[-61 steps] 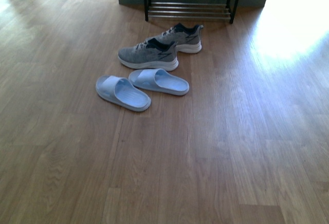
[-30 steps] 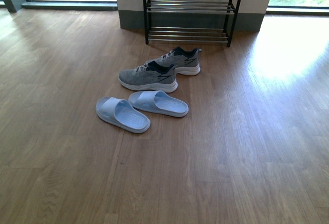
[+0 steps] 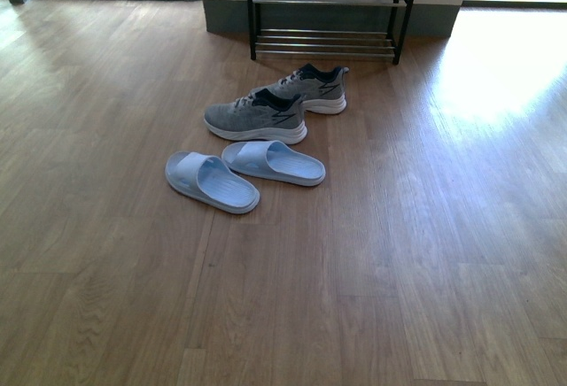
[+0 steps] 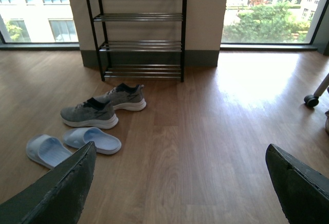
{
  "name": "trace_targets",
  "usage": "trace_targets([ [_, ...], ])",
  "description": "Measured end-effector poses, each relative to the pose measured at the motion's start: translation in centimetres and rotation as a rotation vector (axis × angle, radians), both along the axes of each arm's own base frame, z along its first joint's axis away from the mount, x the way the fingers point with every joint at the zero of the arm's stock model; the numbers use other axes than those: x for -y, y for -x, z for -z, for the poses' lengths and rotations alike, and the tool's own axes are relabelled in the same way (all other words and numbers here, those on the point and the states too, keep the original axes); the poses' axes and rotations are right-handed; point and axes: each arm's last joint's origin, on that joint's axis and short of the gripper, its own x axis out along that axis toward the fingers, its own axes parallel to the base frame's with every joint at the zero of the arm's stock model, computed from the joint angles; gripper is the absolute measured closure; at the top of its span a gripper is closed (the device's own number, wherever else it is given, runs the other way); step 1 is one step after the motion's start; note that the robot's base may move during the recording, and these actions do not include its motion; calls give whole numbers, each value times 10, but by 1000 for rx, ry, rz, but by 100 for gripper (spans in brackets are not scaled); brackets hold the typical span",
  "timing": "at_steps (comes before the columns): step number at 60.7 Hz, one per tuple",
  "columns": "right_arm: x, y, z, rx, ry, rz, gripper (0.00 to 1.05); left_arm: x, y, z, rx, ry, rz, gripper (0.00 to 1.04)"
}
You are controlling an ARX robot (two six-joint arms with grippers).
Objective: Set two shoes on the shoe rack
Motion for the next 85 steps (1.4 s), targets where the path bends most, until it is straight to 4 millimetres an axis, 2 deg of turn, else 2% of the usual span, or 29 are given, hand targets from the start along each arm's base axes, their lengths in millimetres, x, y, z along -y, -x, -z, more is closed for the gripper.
trace_targets([
  [85, 0, 0, 0, 0, 0, 0, 9, 0, 0, 0, 0, 0, 0, 9],
])
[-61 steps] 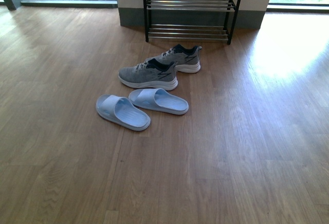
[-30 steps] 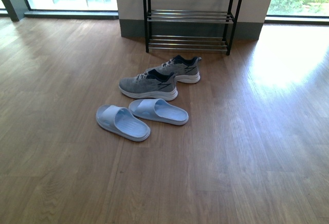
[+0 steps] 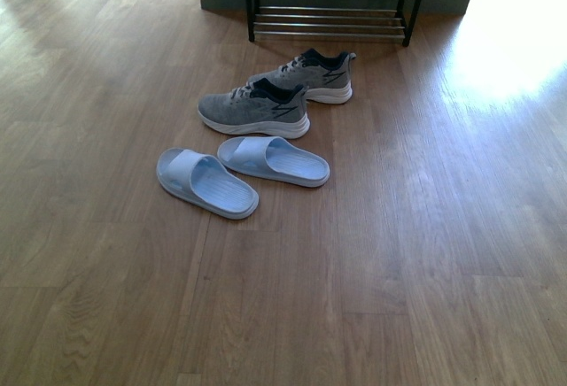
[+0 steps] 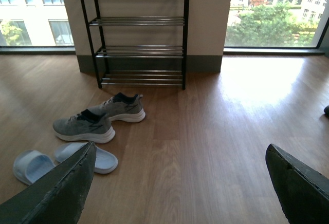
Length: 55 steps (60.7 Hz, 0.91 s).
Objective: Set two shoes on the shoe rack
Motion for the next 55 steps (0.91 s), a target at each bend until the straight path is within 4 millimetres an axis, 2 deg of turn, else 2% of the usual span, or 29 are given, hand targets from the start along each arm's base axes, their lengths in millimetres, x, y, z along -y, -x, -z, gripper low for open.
trace_targets([
  [55, 0, 0, 0, 0, 0, 3, 9, 0, 0, 0, 0, 0, 1, 9],
])
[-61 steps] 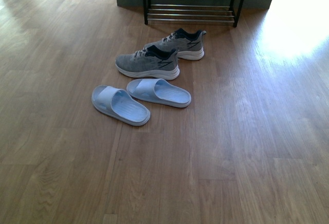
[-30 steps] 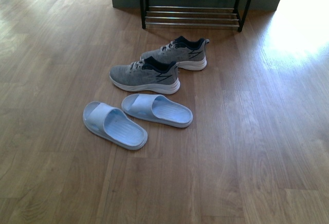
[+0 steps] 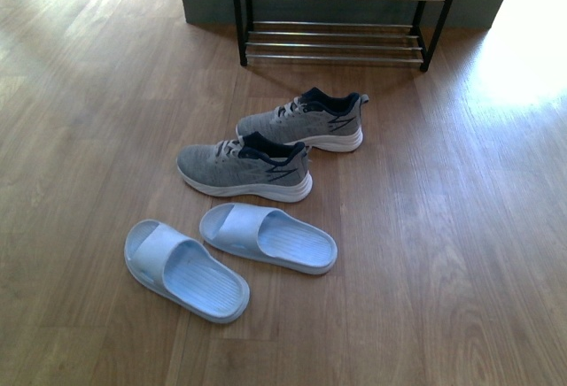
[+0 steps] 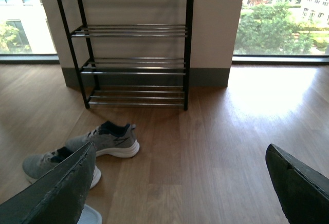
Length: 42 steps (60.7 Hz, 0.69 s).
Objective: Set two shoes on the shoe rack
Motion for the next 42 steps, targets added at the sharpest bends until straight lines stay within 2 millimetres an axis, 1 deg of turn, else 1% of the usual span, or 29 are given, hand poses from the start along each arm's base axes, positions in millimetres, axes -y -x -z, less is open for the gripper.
trace_targets([
  [42, 0, 0, 0, -1, 0, -3, 9, 0, 0, 0, 0, 0, -2, 9],
])
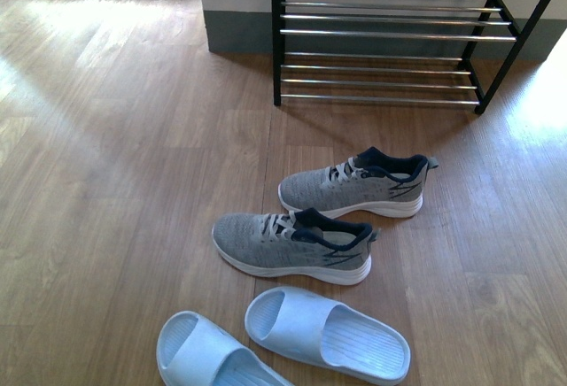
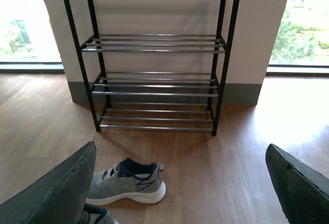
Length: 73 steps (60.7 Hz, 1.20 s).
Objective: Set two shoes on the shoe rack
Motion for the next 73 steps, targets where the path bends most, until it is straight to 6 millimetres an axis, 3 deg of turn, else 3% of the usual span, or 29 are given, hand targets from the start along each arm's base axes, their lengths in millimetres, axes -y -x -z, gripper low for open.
trace_targets([
  [17, 0, 0, 0, 0, 0, 0, 9, 0, 0, 0, 0, 0, 1, 9],
  [20, 0, -1, 1, -20, -11, -83, 9, 0, 0, 0, 0, 0, 0, 9],
  [24, 0, -10, 3, -73, -34, -178, 9, 0, 0, 0, 0, 0, 1, 9],
  [31, -5, -35, -3, -124, -37, -187, 9, 0, 0, 0, 0, 0, 1, 9],
  [39, -21, -92, -22, -156, -45, -211, 9, 0, 0, 0, 0, 0, 1, 9],
  [46, -40, -149, -14, -244, -26, -223, 9, 0, 0, 0, 0, 0, 1, 9],
  [54, -66, -215, 18, -380, 41, -253, 9, 0, 0, 0, 0, 0, 1, 9],
  [58, -80, -249, 44, -457, 102, -279, 9, 0, 0, 0, 0, 0, 1, 9],
  [73, -105, -328, 135, -616, 323, -357, 9, 0, 0, 0, 0, 0, 1, 9],
])
